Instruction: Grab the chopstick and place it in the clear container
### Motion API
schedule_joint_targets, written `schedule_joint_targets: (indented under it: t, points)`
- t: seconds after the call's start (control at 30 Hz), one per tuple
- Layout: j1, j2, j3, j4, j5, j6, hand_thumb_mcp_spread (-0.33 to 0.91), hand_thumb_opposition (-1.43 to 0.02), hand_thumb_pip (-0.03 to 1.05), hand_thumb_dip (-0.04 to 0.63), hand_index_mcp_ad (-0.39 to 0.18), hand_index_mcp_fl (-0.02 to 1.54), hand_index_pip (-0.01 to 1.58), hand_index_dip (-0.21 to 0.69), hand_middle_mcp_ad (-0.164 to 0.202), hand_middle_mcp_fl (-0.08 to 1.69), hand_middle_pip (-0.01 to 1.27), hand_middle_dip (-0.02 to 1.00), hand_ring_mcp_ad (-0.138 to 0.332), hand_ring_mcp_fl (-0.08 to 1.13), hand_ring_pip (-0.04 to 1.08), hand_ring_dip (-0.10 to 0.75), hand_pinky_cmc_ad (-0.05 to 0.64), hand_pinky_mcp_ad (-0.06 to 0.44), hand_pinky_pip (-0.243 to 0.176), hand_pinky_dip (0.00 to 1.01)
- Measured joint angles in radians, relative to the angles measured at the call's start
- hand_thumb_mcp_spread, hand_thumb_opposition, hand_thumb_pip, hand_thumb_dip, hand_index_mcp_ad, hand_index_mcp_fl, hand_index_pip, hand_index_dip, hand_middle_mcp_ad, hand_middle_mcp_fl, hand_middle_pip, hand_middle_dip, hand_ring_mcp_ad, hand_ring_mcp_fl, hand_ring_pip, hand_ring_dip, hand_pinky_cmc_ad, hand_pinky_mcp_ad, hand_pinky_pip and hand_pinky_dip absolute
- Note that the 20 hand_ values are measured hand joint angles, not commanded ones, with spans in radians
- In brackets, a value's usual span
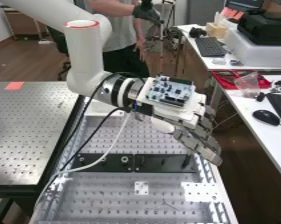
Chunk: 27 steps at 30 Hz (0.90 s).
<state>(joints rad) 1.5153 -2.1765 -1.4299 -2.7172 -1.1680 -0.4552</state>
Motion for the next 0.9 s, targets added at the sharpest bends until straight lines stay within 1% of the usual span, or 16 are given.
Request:
schedule_joint_targets:
  t: [0.07, 0.2, 0.23, 0.4, 0.63, 0.7, 0.9]
  points:
    - [-0.001, -0.001, 0.004, -0.003, -0.004, -0.004, 0.51, -0.83, 0.65, 0.293, -0.119, 0.54, 1.24, -0.01, 0.077, 0.64, 0.76, 0.64, 0.093, 0.55, 0.08, 0.475, 0.316, 0.23, 0.017, 0.18]
    - [-0.002, -0.003, 0.007, -0.003, -0.007, -0.003, 0.53, -0.85, 0.65, 0.293, -0.119, 0.54, 1.24, -0.01, 0.077, 0.66, 0.75, 0.65, 0.093, 0.55, 0.08, 0.473, 0.328, 0.23, 0.021, 0.18]
    - [-0.001, -0.004, 0.009, -0.004, -0.009, -0.002, 0.53, -0.85, 0.65, 0.293, -0.115, 0.54, 1.24, -0.01, 0.061, 0.66, 0.75, 0.65, 0.089, 0.55, 0.08, 0.473, 0.328, 0.234, 0.021, 0.18]
    - [0.0, -0.005, 0.014, -0.011, -0.012, -0.004, 0.53, -0.85, 0.65, 0.293, -0.119, 0.54, 1.23, -0.01, 0.059, 0.65, 0.74, 0.65, 0.087, 0.55, 0.08, 0.476, 0.328, 0.234, 0.021, 0.18]
    - [0.009, 0.001, 0.017, -0.021, 0.002, -0.025, 0.53, -0.85, 0.65, 0.293, -0.119, 0.54, 1.22, -0.01, 0.061, 0.66, 0.74, 0.65, 0.084, 0.55, 0.08, 0.473, 0.328, 0.234, 0.021, 0.18]
    - [0.011, 0.002, 0.018, -0.026, 0.004, -0.034, 0.53, -0.85, 0.65, 0.293, -0.117, 0.56, 1.22, -0.01, 0.061, 0.66, 0.74, 0.65, 0.084, 0.56, 0.08, 0.473, 0.328, 0.234, 0.021, 0.18]
    - [0.011, 0.001, 0.03, -0.059, 0.006, -0.055, 0.53, -0.85, 0.66, 0.293, -0.117, 0.56, 1.22, -0.01, 0.058, 0.68, 0.74, 0.65, 0.084, 0.56, 0.08, 0.476, 0.328, 0.23, 0.021, 0.18]
